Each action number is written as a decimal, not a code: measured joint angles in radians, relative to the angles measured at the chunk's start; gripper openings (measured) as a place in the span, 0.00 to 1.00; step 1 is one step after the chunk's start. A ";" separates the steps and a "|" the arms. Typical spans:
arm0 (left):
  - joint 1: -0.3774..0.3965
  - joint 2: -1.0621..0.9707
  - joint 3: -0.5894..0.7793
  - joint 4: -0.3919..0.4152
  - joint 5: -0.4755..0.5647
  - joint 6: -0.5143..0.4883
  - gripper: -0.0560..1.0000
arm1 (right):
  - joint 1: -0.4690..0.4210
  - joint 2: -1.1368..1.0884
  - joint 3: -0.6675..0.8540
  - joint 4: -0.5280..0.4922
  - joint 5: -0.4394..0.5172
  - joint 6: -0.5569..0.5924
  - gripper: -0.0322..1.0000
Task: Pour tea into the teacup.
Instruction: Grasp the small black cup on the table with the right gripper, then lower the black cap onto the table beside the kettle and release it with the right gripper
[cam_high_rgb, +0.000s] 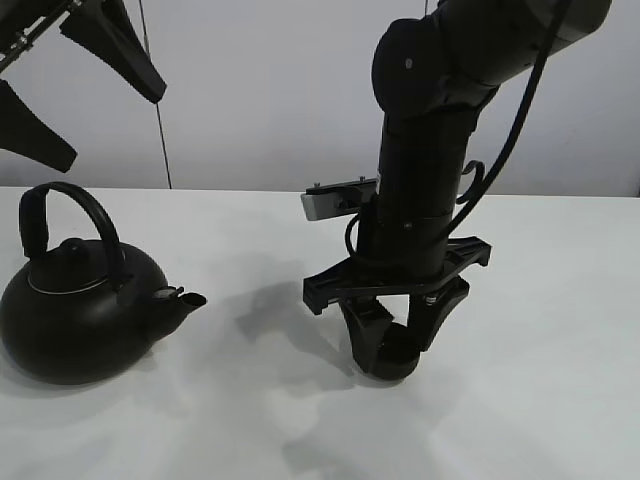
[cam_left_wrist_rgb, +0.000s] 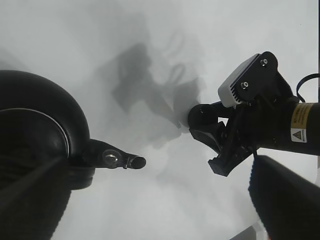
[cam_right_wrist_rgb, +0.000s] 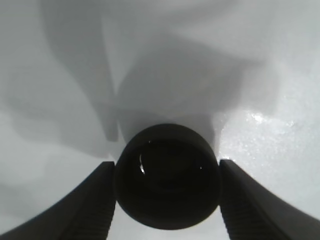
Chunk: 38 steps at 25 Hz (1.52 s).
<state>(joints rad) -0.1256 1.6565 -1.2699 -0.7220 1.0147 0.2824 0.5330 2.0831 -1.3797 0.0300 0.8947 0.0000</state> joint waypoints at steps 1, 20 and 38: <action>0.000 0.000 0.000 0.000 0.000 0.000 0.71 | 0.000 0.000 -0.001 0.001 0.000 0.000 0.42; 0.000 0.000 0.000 0.000 -0.002 0.000 0.71 | 0.111 0.039 -0.267 0.084 0.070 0.000 0.42; 0.000 0.000 0.000 0.000 -0.010 0.000 0.71 | 0.120 0.152 -0.270 -0.021 -0.004 0.077 0.42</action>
<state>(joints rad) -0.1256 1.6565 -1.2699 -0.7220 1.0052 0.2824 0.6526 2.2346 -1.6493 0.0095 0.8907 0.0769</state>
